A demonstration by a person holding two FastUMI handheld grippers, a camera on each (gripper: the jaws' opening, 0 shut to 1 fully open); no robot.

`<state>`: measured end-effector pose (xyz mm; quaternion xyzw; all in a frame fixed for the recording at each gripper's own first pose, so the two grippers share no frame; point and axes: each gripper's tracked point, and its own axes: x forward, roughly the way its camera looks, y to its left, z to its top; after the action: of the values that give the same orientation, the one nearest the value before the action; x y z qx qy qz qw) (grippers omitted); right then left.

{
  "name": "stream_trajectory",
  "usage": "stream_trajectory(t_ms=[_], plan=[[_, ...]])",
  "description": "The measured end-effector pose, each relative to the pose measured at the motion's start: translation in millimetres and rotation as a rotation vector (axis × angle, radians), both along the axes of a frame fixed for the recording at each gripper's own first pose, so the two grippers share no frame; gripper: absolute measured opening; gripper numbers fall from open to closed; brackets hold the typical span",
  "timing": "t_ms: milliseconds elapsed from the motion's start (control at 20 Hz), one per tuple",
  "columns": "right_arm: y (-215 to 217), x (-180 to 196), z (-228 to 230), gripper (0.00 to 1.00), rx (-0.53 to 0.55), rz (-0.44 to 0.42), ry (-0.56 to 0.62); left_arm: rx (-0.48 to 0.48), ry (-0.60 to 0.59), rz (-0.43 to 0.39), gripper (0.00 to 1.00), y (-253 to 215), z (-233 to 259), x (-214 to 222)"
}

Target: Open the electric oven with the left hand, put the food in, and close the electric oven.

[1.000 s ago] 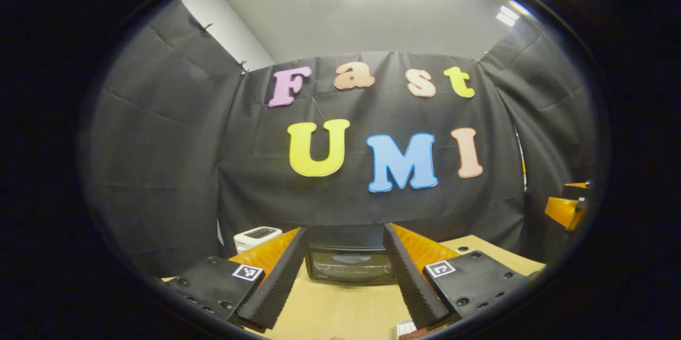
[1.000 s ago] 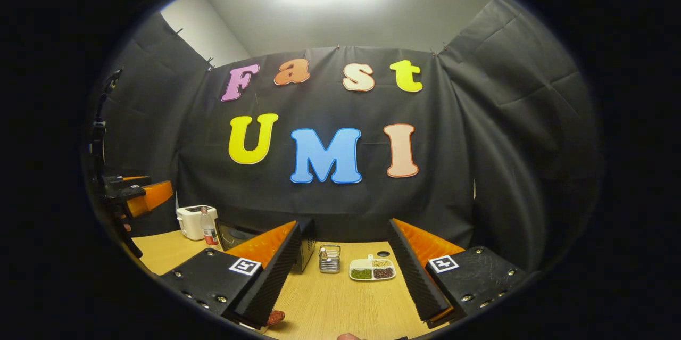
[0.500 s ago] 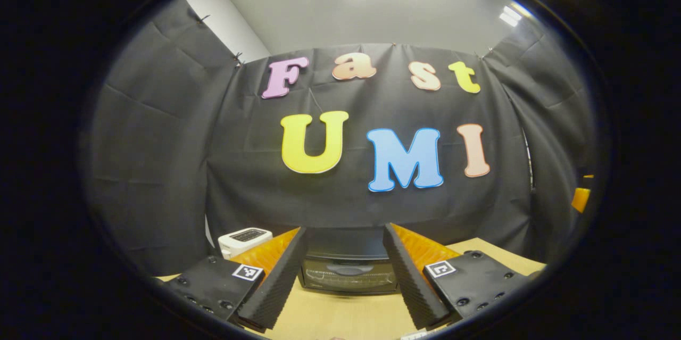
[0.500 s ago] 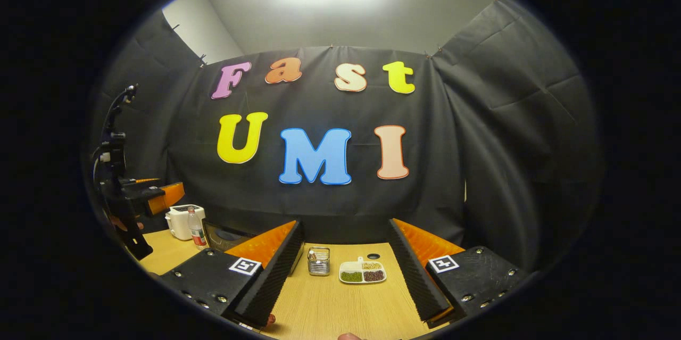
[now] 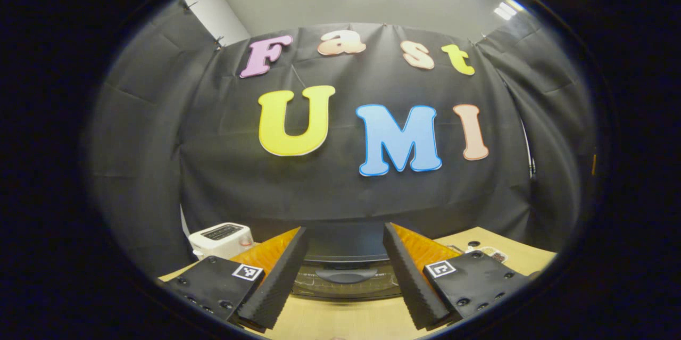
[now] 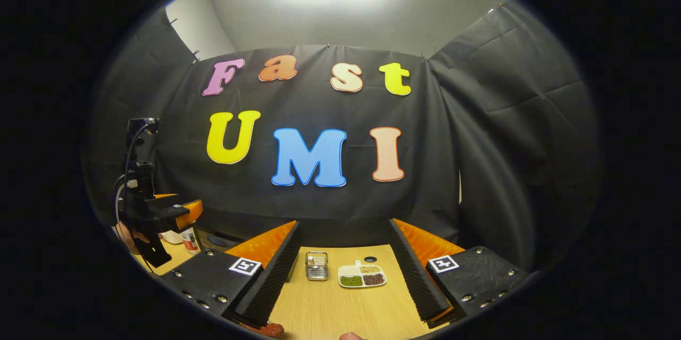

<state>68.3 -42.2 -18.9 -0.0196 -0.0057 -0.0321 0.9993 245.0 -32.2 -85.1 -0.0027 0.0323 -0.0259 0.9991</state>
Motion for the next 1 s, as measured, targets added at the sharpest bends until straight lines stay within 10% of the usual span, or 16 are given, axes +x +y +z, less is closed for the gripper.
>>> stream_trajectory(t_ms=[1000], plan=[[9.2,4.8,-17.7,0.99,-0.067,-0.156,0.094,0.014,0.226,-0.081,1.0,-1.1,-147.6,93.5]])
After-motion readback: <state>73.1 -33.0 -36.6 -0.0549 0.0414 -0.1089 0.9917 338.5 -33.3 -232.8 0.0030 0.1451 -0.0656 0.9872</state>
